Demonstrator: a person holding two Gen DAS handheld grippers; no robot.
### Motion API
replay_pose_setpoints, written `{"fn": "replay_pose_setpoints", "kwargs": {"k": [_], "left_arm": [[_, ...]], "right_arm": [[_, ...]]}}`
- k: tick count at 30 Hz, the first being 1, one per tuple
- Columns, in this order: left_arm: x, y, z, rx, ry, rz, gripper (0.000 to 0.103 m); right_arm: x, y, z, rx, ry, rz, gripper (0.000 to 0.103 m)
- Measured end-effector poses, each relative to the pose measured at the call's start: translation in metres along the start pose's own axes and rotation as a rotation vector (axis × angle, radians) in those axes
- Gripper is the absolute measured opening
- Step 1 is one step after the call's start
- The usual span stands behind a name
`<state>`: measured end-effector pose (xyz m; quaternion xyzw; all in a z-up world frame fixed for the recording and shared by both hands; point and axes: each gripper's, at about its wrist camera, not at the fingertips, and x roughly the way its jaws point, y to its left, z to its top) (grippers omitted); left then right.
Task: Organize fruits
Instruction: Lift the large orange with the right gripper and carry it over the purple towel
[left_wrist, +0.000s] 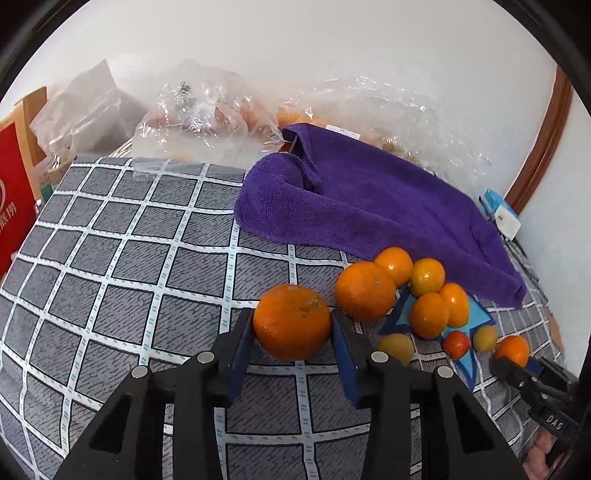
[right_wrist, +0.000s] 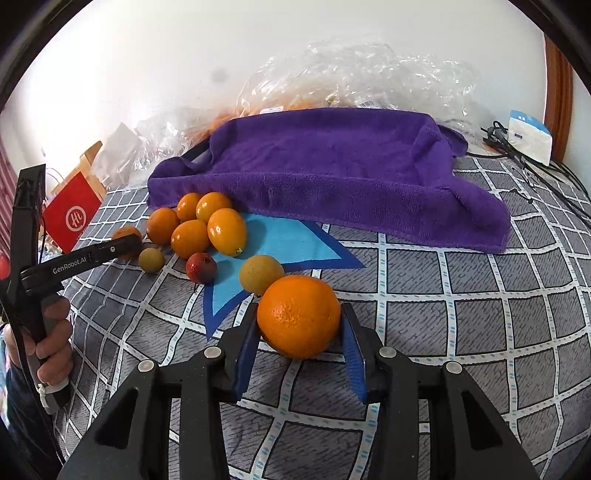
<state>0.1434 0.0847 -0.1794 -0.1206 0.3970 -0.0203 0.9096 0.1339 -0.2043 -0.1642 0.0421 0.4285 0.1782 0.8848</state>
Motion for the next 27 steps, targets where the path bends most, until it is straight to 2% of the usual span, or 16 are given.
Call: {"fn": "replay_pose_setpoints", "kwargs": {"k": [16,22,27], "left_arm": [[-0.027,-0.004,0.001,-0.014,-0.151,-0.041,0.039],[-0.034,-0.004,0.001,-0.005,-0.185,-0.034,0.039],[-0.031,-0.007,0.0,0.003,-0.177,-0.032,0.039]], "right_arm": [[-0.016,-0.015,-0.002,0.081,-0.069,0.013,0.042],[-0.024,-0.019,-0.003,0.091,-0.069,-0.006,0.041],[-0.045,-0.022,0.009,0.072,-0.106,-0.025,0.041]]}}
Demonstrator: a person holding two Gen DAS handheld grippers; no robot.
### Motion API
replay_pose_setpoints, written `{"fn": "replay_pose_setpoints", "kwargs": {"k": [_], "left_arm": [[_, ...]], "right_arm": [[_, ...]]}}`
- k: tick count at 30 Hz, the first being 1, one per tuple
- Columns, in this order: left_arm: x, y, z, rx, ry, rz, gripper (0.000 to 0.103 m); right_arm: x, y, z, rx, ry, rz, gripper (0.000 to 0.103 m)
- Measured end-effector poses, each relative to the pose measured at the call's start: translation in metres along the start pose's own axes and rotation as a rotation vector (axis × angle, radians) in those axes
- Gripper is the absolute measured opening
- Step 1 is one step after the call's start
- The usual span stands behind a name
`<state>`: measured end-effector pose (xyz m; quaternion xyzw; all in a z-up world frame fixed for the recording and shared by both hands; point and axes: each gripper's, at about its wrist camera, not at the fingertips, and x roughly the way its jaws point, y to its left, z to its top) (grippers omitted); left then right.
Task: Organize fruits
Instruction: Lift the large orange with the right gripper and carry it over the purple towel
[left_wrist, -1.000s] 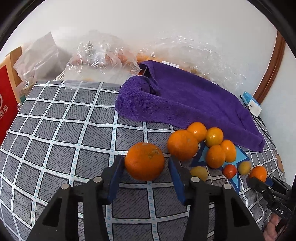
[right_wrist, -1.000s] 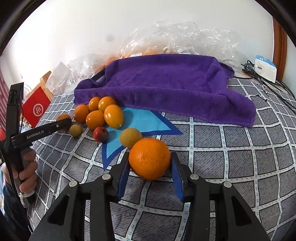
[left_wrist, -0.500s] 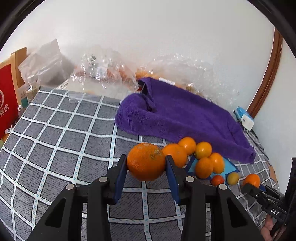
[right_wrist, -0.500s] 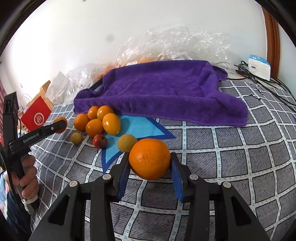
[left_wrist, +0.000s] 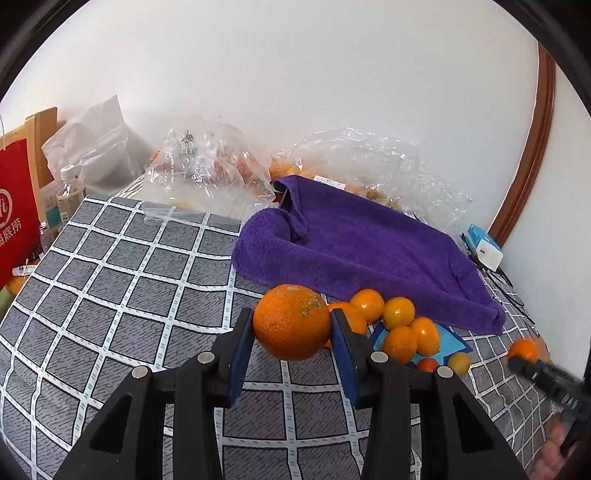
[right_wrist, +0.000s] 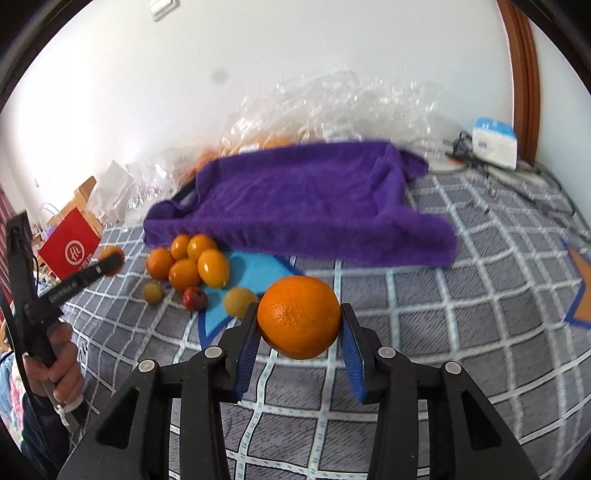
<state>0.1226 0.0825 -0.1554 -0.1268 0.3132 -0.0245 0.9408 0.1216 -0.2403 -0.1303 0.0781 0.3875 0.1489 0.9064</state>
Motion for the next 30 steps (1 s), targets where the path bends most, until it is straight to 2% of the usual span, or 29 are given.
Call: {"fn": "replay_pose_setpoints", "kwargs": {"k": [4,9,21,30], "left_arm": [[0.0,-0.005,0.0,0.029,-0.001,0.035,0.039],[-0.007,-0.01,0.009,0.031,0.011,0.019,0.039],[-0.015,-0.029,0.085,0.062,-0.031,0.065,0.039],[0.02,-0.046,0.126,0.068,-0.033,0.05,0.039]], "right_arm": [[-0.016,-0.002,0.02,-0.012,-0.038,-0.014,0.041],[-0.022,-0.004,0.045,-0.036,-0.068,-0.03,0.041],[0.02,0.004,0.119,-0.055,-0.09,-0.014,0.041],[0.057,-0.004,0.165,0.006,-0.086,-0.029,0.041]]}}
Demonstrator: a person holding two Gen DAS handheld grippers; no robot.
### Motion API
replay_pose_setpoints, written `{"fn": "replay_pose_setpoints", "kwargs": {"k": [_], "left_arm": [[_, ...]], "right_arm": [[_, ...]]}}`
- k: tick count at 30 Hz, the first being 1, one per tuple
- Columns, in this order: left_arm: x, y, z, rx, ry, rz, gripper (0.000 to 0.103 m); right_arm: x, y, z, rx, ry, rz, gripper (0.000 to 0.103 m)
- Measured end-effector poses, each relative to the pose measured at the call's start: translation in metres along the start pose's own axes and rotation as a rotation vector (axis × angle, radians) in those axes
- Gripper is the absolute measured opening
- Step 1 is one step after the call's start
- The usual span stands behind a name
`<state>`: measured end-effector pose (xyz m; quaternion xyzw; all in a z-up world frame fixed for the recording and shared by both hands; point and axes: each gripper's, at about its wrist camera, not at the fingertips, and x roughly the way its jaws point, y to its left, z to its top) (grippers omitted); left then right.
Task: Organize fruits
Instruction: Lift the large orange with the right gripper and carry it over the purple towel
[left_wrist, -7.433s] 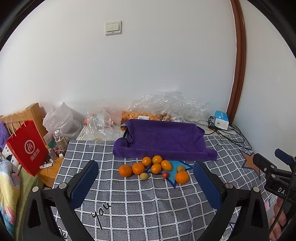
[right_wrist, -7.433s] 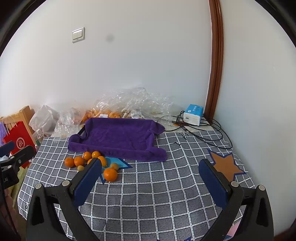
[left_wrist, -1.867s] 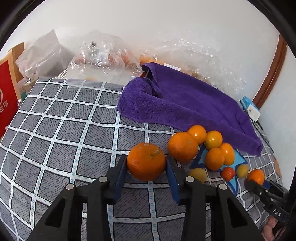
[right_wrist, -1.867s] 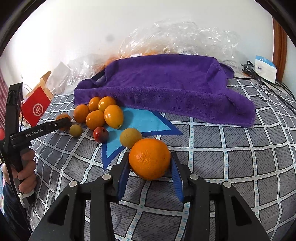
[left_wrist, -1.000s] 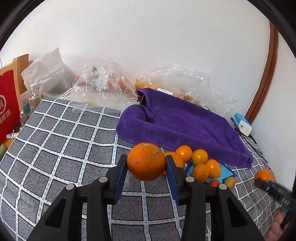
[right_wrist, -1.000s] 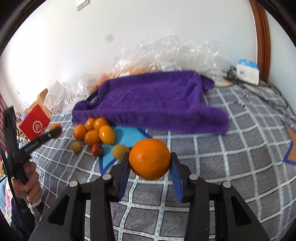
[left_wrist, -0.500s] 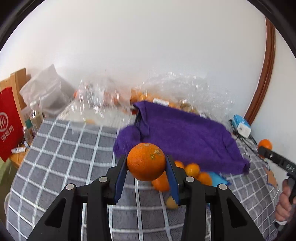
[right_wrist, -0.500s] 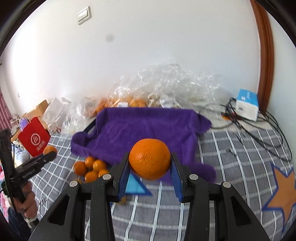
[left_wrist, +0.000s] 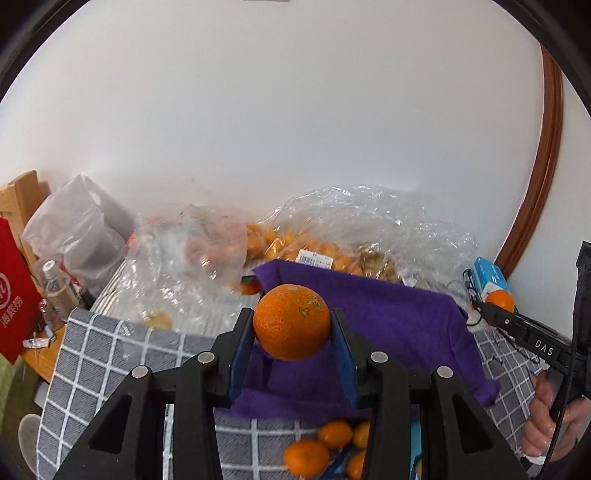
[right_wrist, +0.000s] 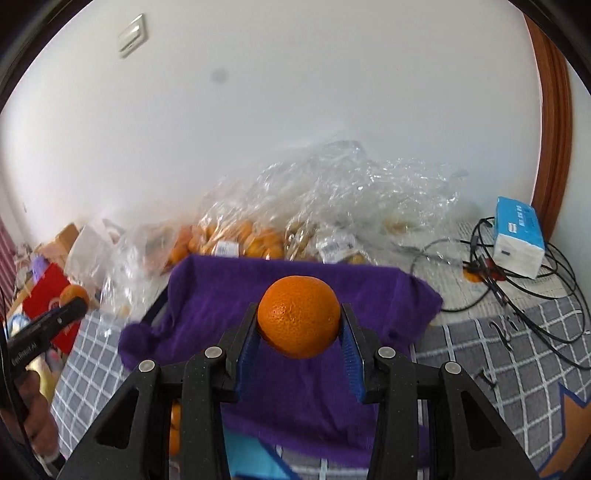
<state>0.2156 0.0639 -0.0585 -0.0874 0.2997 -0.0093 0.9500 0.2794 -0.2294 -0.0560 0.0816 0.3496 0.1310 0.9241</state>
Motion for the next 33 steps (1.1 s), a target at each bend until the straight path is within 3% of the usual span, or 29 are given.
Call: {"fn": "replay_pose_setpoints", "kwargs": {"k": [8,16,27,33], "left_arm": [[0.043,-0.009,0.021,-0.029,0.026,-0.022,0.039],[0.092,-0.014,0.024,-0.058,0.078,-0.029,0.039],[0.149,-0.014,-0.003,-0.045,0.242,-0.023,0.039],[0.152,-0.016,-0.007,-0.024,0.268,-0.008,0.039]], "right_arm": [[0.029,-0.001,0.018,-0.02,-0.004,-0.017,0.041],[0.071,-0.023,0.014,0.008,0.086,-0.034,0.041],[0.107,-0.045,-0.001,0.027,0.206,-0.103,0.041],[0.122,-0.05,-0.009,0.026,0.256,-0.129,0.041]]}}
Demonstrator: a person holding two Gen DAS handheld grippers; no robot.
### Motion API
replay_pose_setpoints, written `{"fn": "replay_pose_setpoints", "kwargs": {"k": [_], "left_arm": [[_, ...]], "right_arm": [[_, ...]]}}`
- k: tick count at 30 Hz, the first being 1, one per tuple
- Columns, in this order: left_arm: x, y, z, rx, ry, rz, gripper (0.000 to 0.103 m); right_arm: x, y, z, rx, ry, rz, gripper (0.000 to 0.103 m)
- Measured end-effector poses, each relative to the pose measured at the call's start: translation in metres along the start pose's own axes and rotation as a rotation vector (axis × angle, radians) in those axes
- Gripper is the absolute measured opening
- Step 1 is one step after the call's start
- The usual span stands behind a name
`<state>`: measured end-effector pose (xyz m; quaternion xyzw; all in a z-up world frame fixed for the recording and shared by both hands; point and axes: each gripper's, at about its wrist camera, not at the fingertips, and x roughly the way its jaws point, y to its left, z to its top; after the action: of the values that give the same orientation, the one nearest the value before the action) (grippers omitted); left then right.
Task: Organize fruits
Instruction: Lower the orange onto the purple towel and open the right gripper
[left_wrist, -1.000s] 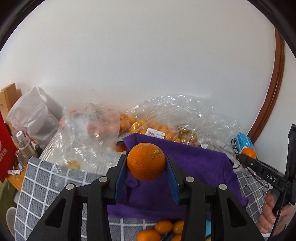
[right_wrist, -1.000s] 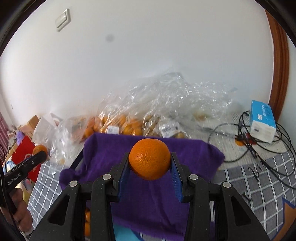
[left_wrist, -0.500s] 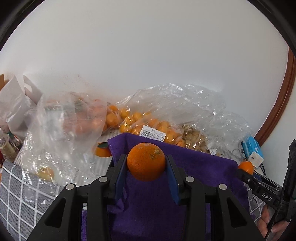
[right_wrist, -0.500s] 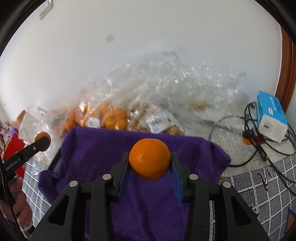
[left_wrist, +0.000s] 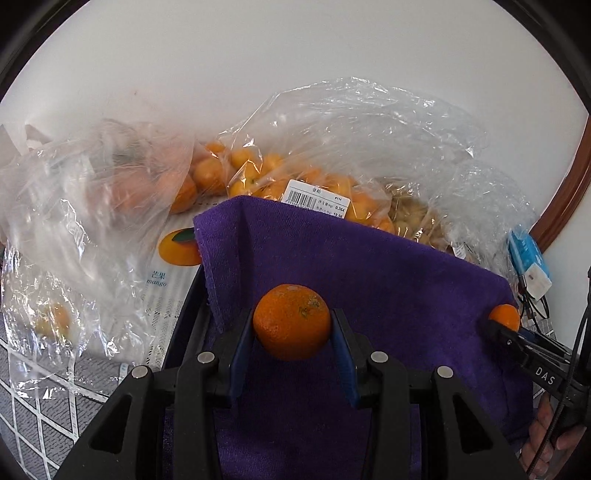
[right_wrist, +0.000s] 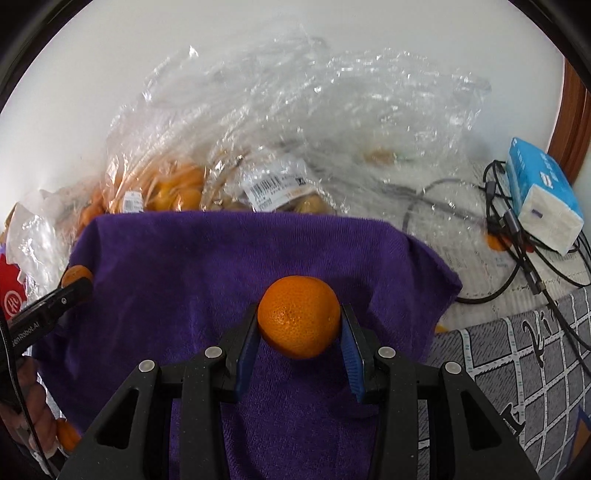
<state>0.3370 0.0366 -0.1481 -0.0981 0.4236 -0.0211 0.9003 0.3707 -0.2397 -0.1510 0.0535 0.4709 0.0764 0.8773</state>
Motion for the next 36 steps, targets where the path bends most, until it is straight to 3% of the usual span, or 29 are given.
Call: {"fn": "replay_pose_setpoints", "kwargs": {"k": [9,15,18,20,22,27,33,36], "left_arm": [[0.017,-0.009,0.0,0.039,0.08,0.048,0.039],[0.021,-0.014,-0.002,0.067,0.092,0.058,0.039],[0.021,-0.016,-0.002,0.077,0.103,0.058,0.04],[0.018,-0.018,-0.001,0.079,0.092,0.056,0.045],[0.011,-0.019,0.001,0.077,0.072,0.043,0.052],[-0.01,-0.026,0.005,0.093,0.025,0.018,0.053],[-0.046,-0.035,0.009,0.109,-0.061,-0.018,0.053],[-0.064,-0.041,0.009,0.143,-0.093,-0.046,0.053]], "right_arm": [[0.003,0.0,-0.002,-0.003,0.011,-0.006,0.041],[0.006,0.005,-0.002,-0.023,0.014,-0.021,0.042],[0.002,0.008,-0.002,-0.034,-0.003,-0.028,0.051],[-0.003,0.011,-0.001,-0.04,-0.018,-0.037,0.061],[-0.01,0.014,0.001,-0.048,-0.039,-0.051,0.066],[-0.04,0.025,0.005,-0.076,-0.119,-0.111,0.066],[-0.081,0.031,-0.007,-0.062,-0.179,-0.079,0.066],[-0.098,0.031,-0.017,-0.067,-0.195,-0.14,0.066]]}}
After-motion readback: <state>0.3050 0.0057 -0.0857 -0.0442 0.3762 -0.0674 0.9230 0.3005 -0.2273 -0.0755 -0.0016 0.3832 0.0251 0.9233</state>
